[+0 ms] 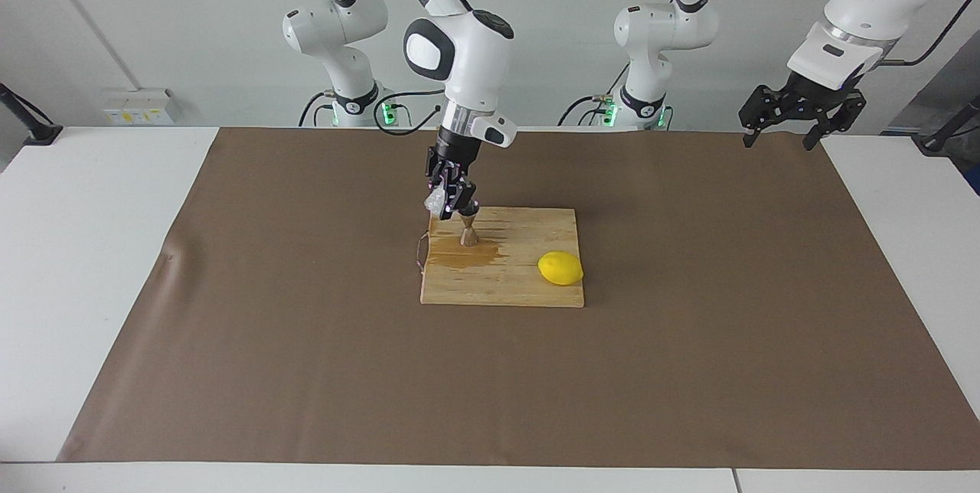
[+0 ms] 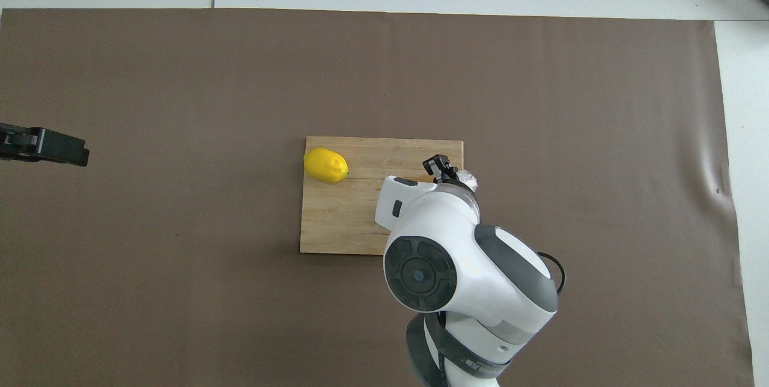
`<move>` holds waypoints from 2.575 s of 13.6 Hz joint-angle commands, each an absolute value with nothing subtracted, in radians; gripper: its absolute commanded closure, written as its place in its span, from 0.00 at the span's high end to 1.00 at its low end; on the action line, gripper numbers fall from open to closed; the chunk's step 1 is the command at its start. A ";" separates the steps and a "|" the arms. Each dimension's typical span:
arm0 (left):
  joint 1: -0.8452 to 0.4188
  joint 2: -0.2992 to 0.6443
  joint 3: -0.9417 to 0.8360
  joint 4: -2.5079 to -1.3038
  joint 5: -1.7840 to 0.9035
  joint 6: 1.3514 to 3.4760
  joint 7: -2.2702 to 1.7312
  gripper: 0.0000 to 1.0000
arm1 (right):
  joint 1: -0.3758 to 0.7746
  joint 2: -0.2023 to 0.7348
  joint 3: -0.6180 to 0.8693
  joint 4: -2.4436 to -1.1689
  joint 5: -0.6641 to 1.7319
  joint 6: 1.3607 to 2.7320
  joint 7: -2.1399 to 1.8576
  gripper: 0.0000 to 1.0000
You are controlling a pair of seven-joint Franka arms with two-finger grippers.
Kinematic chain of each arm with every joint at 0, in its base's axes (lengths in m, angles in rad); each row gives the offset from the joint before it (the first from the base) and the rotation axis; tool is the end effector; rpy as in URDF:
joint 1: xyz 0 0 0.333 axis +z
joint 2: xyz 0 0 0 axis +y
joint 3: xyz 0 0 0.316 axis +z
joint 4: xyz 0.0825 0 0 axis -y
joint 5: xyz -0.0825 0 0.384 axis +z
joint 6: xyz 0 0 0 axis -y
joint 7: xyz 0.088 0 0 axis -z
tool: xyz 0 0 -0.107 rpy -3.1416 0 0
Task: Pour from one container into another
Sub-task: 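Tilt the white cup over the jigger with the right gripper, then hold the white cup tilted above the jigger to pour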
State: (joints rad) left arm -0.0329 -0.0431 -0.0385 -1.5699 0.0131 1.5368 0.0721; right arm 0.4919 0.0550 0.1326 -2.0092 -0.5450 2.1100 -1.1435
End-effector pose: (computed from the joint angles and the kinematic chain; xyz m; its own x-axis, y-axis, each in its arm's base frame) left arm 0.5366 -0.0374 0.6455 0.9897 -0.1425 0.0089 -0.1424 -0.9897 -0.0154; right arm 0.4795 0.3147 0.4380 -0.3783 0.8264 -0.4172 0.8604 0.4801 0.1709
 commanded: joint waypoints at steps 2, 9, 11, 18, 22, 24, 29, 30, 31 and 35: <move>-0.023 -0.074 -0.043 -1.606 0.014 1.548 0.075 1.00 | 0.494 0.023 0.138 -2.054 -0.597 2.115 -1.105 0.00; -0.023 -0.074 -0.043 -1.606 0.014 1.548 0.075 1.00 | 0.509 0.025 0.138 -2.060 -0.629 2.108 -1.081 0.00; -0.023 -0.074 -0.043 -1.606 0.014 1.548 0.074 1.00 | 0.511 0.026 0.138 -2.060 -0.641 2.106 -1.081 0.00; -0.023 -0.074 -0.043 -1.606 0.014 1.548 0.075 1.00 | 0.517 0.049 0.138 -2.063 -0.703 2.106 -1.032 0.00; -0.023 -0.074 -0.043 -1.606 0.014 1.548 0.075 1.00 | 0.538 0.058 0.140 -2.074 -0.745 2.125 -1.022 0.00; -0.021 -0.074 -0.043 -1.606 0.014 1.548 0.074 1.00 | 0.540 0.061 0.140 -2.074 -0.747 2.125 -1.020 0.00; -0.023 -0.074 -0.043 -1.606 0.014 1.548 0.074 1.00 | 0.543 0.080 0.140 -2.074 -0.778 2.132 -1.017 0.00; -0.023 -0.074 -0.043 -1.606 0.014 1.548 0.075 1.00 | 0.545 0.083 0.140 -2.074 -0.787 2.132 -1.014 0.00; -0.023 -0.074 -0.043 -1.606 0.014 1.548 0.075 1.00 | 0.545 0.084 0.140 -2.074 -0.788 2.132 -1.015 0.00; -0.021 -0.074 -0.043 -1.605 0.014 1.548 0.075 1.00 | 0.543 0.084 0.140 -2.075 -0.813 2.131 -1.015 0.00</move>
